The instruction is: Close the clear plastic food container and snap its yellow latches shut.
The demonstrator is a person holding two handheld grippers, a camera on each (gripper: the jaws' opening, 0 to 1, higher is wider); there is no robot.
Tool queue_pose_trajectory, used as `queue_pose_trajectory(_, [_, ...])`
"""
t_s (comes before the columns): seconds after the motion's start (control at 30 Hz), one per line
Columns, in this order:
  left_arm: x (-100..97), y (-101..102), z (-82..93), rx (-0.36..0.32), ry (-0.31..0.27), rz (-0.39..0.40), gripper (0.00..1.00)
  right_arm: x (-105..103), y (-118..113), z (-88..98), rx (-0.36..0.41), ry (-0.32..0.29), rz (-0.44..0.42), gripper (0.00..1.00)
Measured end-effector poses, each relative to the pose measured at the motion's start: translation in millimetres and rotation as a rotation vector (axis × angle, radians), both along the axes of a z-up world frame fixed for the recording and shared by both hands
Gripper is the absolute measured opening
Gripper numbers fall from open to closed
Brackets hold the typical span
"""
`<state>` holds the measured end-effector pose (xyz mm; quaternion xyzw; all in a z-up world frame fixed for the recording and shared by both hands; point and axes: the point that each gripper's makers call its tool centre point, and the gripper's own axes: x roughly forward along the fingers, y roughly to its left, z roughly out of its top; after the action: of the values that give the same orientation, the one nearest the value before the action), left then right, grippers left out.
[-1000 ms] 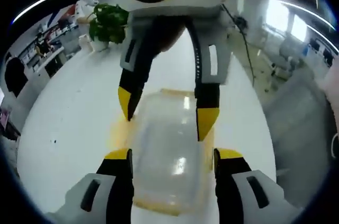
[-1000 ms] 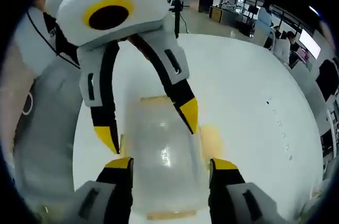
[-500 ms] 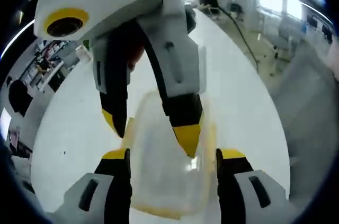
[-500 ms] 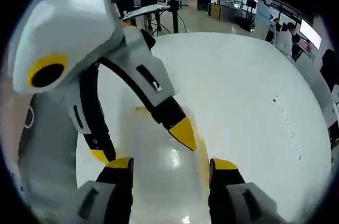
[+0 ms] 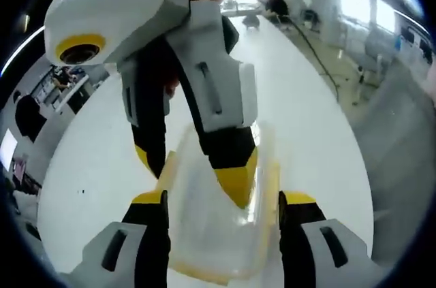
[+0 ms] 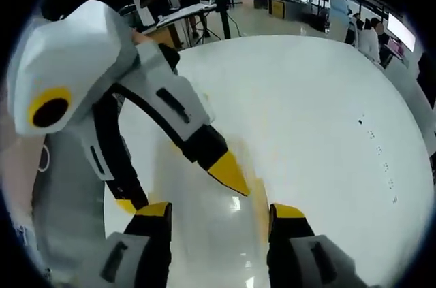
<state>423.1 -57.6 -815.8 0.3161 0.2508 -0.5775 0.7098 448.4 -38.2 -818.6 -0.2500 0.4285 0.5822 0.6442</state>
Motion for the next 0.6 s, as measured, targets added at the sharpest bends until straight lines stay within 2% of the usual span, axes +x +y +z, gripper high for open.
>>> queue_pose_trajectory(0.07, [-0.5,0.0,0.3,-0.003,-0.001,0.0,0.63,2.6,2.1,-1.3,0.007,0.019,-0.022,0.53])
queue_pose_trajectory(0.2, [-1.2,0.0,-0.1,-0.002,-0.001,-0.002,0.62,1.9,2.7,-2.7,-0.005,0.05,-0.013,0.52])
queue_pose_trajectory(0.33, [-1.0,-2.1,-1.1,0.044,-0.006,0.013,0.62,2.0,2.8,-3.7,-0.017,0.072,-0.006,0.51])
queue_pose_trajectory(0.5, [-1.1,-1.2,-3.1,0.037,-0.021,0.026,0.62,2.8,2.3,-4.3,-0.027,0.101,-0.002,0.49])
queue_pose_trajectory(0.6, [-1.3,-2.3,-4.6,0.007,-0.045,0.054,0.63,1.9,2.4,-5.1,-0.035,0.11,0.008,0.49])
